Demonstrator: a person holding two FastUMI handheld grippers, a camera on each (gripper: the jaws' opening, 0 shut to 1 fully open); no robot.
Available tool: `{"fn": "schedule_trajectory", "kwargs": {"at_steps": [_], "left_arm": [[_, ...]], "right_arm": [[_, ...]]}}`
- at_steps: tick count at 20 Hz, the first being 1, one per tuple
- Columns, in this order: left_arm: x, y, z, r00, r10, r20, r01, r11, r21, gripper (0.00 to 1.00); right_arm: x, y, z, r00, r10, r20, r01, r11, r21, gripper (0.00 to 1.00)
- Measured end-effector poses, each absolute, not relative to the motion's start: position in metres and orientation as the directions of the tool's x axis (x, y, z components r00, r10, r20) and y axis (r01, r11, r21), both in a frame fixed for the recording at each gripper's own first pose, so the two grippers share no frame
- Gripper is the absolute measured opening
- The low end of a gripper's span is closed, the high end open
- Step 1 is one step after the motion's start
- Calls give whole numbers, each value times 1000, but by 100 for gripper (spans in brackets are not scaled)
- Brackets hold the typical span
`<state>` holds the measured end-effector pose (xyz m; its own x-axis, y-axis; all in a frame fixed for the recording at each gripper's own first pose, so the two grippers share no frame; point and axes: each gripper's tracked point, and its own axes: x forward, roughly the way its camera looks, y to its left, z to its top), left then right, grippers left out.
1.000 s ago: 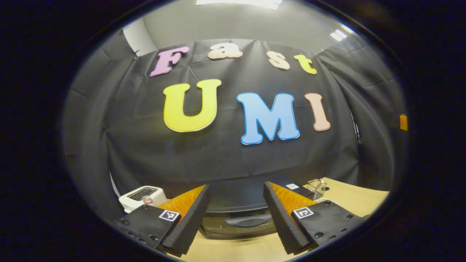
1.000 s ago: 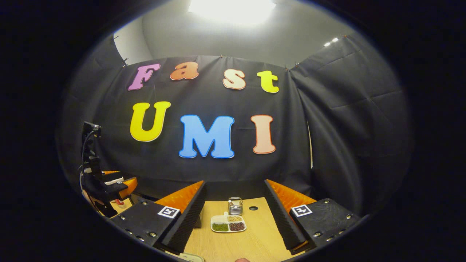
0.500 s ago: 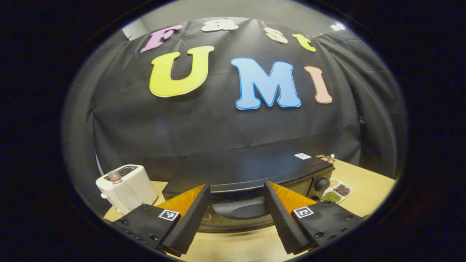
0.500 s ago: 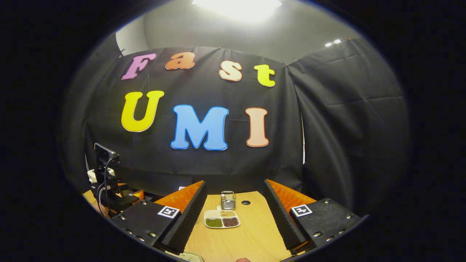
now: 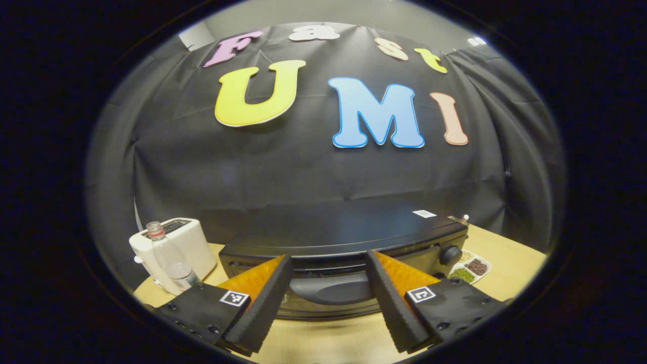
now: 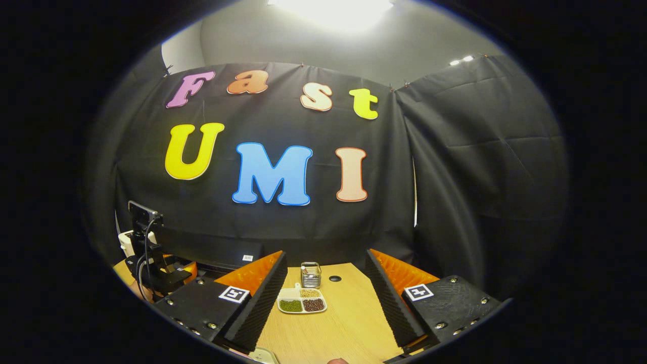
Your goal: Open the electric oven with the left hand, put the food in, and close the electric oven.
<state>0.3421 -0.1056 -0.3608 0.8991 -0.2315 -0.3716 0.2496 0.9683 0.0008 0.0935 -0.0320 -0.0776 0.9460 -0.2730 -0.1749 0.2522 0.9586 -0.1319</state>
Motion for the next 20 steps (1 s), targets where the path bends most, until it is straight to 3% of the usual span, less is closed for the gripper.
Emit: {"fn": "schedule_trajectory", "kwargs": {"at_steps": [4, 9, 11, 13, 17, 20], "left_arm": [[318, -103, -362, 898, -228, -375, 246, 969, 1, 100], [285, -98, -374, 882, -196, -429, 220, 975, 8, 92], [271, -97, -379, 877, -186, -443, 215, 976, 15, 100], [259, -96, -384, 872, -182, -454, 214, 977, 20, 92], [240, -94, -394, 861, -159, -483, 197, 980, 28, 92], [229, -94, -400, 855, -142, -499, 192, 980, 49, 100]], "right_arm": [[87, -32, -77, 953, -249, -175, 229, 965, -124, 96], [77, -35, -79, 956, -220, -194, 203, 974, -104, 96], [72, -37, -78, 958, -207, -196, 191, 977, -96, 96], [67, -39, -78, 960, -194, -200, 178, 979, -97, 96], [59, -48, -80, 958, -187, -215, 167, 980, -108, 96], [52, -54, -81, 956, -184, -226, 167, 981, -96, 96]]}}
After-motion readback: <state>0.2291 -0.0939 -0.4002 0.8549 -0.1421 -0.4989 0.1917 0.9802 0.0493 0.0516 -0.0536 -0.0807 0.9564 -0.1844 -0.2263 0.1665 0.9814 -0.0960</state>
